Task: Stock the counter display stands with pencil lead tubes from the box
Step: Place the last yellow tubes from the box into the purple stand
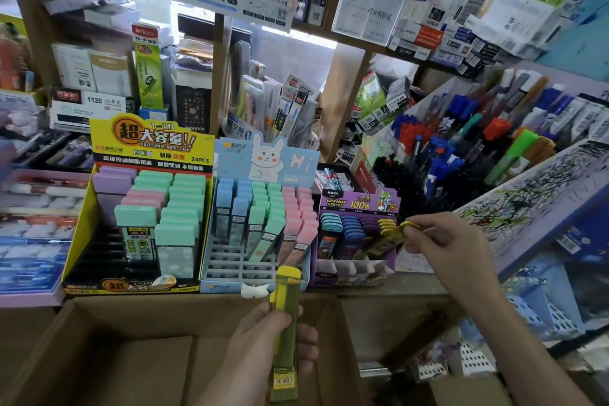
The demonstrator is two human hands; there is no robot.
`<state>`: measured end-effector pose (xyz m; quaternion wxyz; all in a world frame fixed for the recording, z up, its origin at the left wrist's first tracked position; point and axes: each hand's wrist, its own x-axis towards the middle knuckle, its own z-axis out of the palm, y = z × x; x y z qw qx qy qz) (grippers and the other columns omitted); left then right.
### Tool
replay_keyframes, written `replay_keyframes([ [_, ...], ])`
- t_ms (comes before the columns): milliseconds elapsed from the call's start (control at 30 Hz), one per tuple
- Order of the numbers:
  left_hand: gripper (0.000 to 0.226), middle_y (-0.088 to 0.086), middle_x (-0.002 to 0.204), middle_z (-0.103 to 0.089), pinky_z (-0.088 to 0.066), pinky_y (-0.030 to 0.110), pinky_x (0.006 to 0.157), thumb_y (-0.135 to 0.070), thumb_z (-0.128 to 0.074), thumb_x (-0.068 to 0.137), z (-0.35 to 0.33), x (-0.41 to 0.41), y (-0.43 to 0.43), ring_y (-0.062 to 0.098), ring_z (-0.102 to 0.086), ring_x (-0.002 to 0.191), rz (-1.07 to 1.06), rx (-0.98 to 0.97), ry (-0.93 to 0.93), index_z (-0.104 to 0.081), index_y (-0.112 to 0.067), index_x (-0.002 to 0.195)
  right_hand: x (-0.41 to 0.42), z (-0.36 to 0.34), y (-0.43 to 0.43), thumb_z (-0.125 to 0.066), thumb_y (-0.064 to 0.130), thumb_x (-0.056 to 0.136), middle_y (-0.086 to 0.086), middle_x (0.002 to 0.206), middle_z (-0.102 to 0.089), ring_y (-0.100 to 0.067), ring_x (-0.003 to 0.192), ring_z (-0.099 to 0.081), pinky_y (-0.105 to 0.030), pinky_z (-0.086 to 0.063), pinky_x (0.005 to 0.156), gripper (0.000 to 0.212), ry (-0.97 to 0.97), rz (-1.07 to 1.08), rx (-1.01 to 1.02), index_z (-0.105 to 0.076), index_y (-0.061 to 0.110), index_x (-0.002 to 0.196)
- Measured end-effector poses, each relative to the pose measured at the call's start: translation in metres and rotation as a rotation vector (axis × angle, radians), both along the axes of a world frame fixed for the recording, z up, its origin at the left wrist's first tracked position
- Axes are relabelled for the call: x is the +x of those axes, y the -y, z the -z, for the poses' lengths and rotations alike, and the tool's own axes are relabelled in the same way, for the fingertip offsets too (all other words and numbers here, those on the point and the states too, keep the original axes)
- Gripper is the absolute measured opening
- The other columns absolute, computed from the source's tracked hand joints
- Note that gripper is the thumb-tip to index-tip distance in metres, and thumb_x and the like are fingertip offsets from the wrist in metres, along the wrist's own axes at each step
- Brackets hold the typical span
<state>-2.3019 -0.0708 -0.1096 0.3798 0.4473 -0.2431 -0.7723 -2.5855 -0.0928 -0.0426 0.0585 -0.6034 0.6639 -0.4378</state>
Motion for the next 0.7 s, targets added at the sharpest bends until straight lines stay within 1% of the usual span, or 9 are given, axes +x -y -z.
replay_keyframes([
  [33,0.02,0.034,0.074,-0.069,-0.053,0.036,0.053,0.001,-0.049,0.098,0.0,0.0,0.0,0.033,-0.064,0.051,0.005,-0.005,0.001,-0.067,0.007,0.102,-0.001,0.0,0.001,-0.074,0.004,0.09,-0.002,0.087,-0.075,-0.005,0.069,-0.075,-0.016,-0.06,0.067,0.019,-0.02,-0.001,0.0,-0.075,0.022,0.095],
  [167,0.02,0.034,0.075,-0.069,-0.053,0.036,0.053,0.005,-0.047,0.097,0.0,0.001,0.0,0.033,-0.064,0.053,0.018,-0.026,0.004,-0.065,0.008,0.104,-0.006,-0.001,0.004,-0.072,0.0,0.091,-0.001,0.092,-0.073,-0.007,0.072,-0.073,-0.02,-0.061,0.068,0.021,-0.098,-0.004,0.014,-0.077,0.019,0.098],
  [267,0.019,0.033,0.075,-0.069,-0.053,0.036,0.053,0.005,-0.047,0.098,0.0,-0.001,0.0,0.033,-0.064,0.053,0.03,-0.031,0.007,-0.065,0.008,0.105,-0.005,0.003,0.006,-0.075,0.002,0.09,0.003,0.093,-0.07,-0.002,0.071,-0.071,-0.011,-0.056,0.065,0.018,-0.199,-0.009,0.046,-0.08,0.014,0.102],
  [300,0.019,0.033,0.075,-0.069,-0.053,0.036,0.053,0.004,-0.047,0.098,0.0,-0.001,0.0,0.033,-0.064,0.053,0.034,-0.034,0.005,-0.065,0.008,0.105,-0.004,0.006,0.007,-0.075,0.003,0.089,0.004,0.093,-0.069,-0.004,0.071,-0.071,-0.014,-0.057,0.066,0.018,-0.215,-0.01,0.056,-0.08,0.013,0.104],
  [400,0.018,0.033,0.075,-0.069,-0.054,0.036,0.052,0.006,-0.048,0.098,0.0,-0.001,0.0,0.033,-0.064,0.053,0.043,-0.036,-0.006,-0.064,0.008,0.105,0.001,0.014,0.01,-0.077,0.004,0.088,-0.001,0.094,-0.071,-0.014,0.075,-0.072,-0.036,-0.063,0.072,0.023,-0.259,-0.003,0.091,-0.079,0.008,0.11],
  [500,0.016,0.032,0.075,-0.07,-0.055,0.036,0.052,0.005,-0.049,0.099,0.0,-0.001,0.0,0.033,-0.065,0.054,0.054,-0.047,-0.016,-0.063,0.007,0.106,0.004,0.02,0.01,-0.079,0.003,0.086,-0.003,0.088,-0.073,-0.022,0.077,-0.072,-0.043,-0.063,0.073,0.029,-0.283,0.039,0.107,-0.076,0.007,0.114],
  [633,0.013,0.032,0.079,-0.071,-0.057,0.036,0.05,0.005,-0.051,0.099,0.002,0.001,0.0,0.033,-0.066,0.056,0.045,-0.077,-0.02,-0.063,0.005,0.105,0.006,0.02,0.005,-0.08,0.003,0.085,-0.003,0.091,-0.071,-0.021,0.08,-0.071,-0.038,-0.063,0.072,0.027,-0.278,0.088,0.068,-0.075,0.009,0.111],
  [700,0.012,0.032,0.082,-0.072,-0.057,0.036,0.05,0.003,-0.054,0.098,0.003,0.001,-0.001,0.033,-0.067,0.057,0.046,-0.093,-0.023,-0.064,0.004,0.105,0.01,0.017,0.001,-0.079,0.001,0.085,0.0,0.09,-0.068,-0.015,0.08,-0.068,-0.029,-0.06,0.069,0.026,-0.294,0.097,0.002,-0.075,0.01,0.109],
])
